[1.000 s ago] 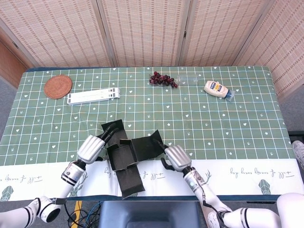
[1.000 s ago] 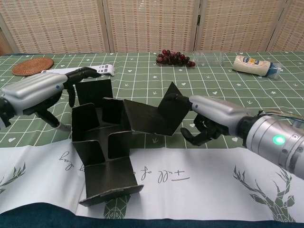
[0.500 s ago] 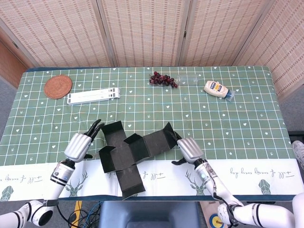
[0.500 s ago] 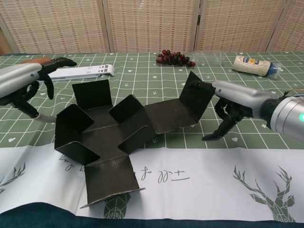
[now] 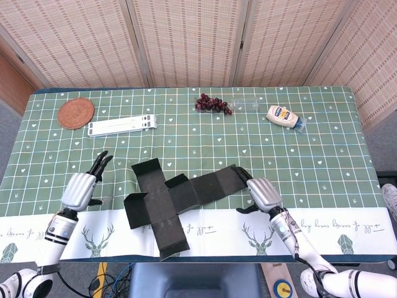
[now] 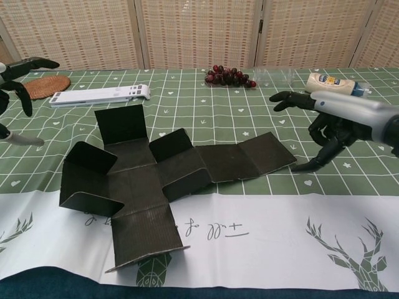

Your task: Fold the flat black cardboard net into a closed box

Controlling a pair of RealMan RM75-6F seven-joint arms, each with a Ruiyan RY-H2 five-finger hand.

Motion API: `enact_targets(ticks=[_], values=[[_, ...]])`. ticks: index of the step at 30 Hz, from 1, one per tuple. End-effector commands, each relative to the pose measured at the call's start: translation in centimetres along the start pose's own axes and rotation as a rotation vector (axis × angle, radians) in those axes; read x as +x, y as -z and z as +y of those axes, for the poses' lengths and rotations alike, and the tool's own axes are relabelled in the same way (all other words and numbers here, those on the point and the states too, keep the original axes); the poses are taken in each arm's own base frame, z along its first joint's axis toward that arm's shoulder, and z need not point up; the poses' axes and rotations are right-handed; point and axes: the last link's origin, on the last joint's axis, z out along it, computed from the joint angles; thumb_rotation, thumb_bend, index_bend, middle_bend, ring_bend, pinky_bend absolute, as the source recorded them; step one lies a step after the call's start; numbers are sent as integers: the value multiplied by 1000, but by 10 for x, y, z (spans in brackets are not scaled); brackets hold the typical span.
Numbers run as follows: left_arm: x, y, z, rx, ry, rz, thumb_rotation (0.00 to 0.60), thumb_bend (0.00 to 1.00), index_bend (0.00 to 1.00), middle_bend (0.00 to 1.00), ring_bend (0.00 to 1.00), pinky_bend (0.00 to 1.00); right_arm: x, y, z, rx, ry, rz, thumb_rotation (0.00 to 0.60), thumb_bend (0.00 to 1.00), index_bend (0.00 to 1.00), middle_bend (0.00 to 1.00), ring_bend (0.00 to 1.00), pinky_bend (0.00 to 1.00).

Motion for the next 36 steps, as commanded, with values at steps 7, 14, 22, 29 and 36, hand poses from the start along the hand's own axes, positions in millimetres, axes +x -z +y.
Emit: enact_targets(ticks=[7, 14, 22, 29, 36], values=[[22, 12, -14, 45, 11, 30, 600, 103, 0, 0, 462, 777, 23, -15, -34, 114, 280, -36, 600, 36, 0, 120, 792, 962], [29, 23, -17, 55, 9, 28, 600, 103, 0, 0, 459, 777, 13, -49, -63, 117, 475, -149, 600, 37, 0, 120, 793, 962], [31, 29, -21, 64, 24, 25, 600, 103, 0, 0, 457, 777, -13, -76, -85, 65, 585, -249, 600, 37, 0, 107, 792, 962], [30, 32, -25, 61, 28, 23, 600, 103, 0, 0, 457, 777, -29, -94, -101, 31, 641, -282, 600, 37, 0, 102, 791, 962], [32, 35, -29, 62, 37, 29, 600, 104, 0, 0, 457, 777, -36, -103, -105, -3, 704, -290, 600, 37, 0, 101, 791, 962]])
